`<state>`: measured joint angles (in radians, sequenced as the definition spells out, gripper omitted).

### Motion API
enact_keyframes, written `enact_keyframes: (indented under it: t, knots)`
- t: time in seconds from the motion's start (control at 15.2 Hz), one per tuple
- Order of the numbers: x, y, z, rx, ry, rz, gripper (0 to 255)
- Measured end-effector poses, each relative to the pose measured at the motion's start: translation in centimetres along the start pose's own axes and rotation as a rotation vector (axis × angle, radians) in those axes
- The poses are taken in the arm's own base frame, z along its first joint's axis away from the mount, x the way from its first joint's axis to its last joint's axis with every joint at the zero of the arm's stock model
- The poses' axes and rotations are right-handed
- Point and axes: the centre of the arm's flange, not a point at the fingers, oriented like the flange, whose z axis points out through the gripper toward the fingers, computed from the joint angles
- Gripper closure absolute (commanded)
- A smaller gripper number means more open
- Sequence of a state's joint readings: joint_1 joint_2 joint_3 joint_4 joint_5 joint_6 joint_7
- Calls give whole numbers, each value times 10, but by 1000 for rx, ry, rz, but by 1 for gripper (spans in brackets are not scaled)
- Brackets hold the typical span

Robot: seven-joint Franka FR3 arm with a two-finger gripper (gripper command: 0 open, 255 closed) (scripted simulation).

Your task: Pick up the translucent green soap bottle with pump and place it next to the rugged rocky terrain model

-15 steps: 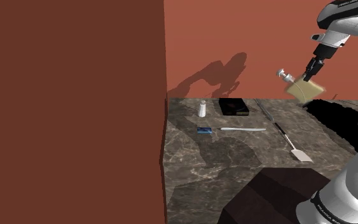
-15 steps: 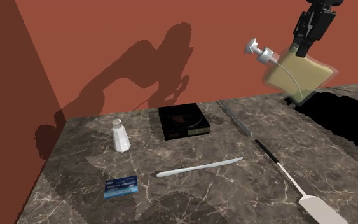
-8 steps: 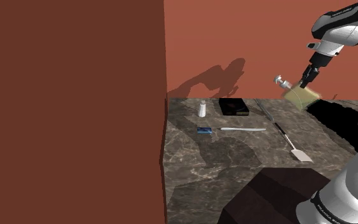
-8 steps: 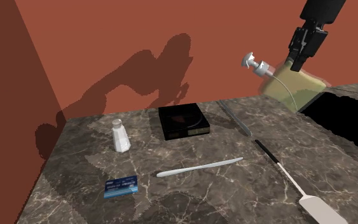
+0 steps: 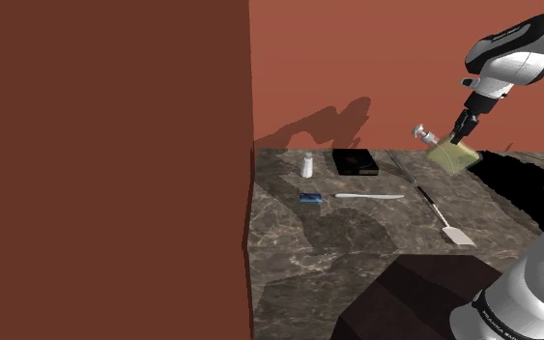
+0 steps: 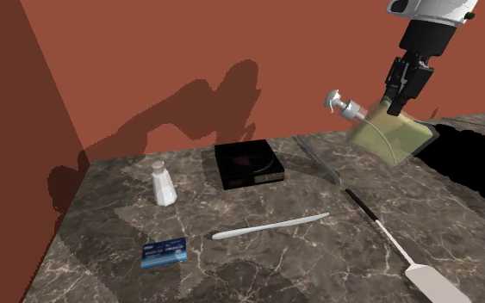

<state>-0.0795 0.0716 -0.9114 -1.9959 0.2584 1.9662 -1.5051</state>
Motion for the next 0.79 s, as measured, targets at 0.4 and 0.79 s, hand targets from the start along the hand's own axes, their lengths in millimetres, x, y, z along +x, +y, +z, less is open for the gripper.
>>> enact_keyframes:
  t: [0.4,0.79]
  knots:
    - [-4,3,32,0,0,0,255]
    - [-11,6,63,0,0,0,255]
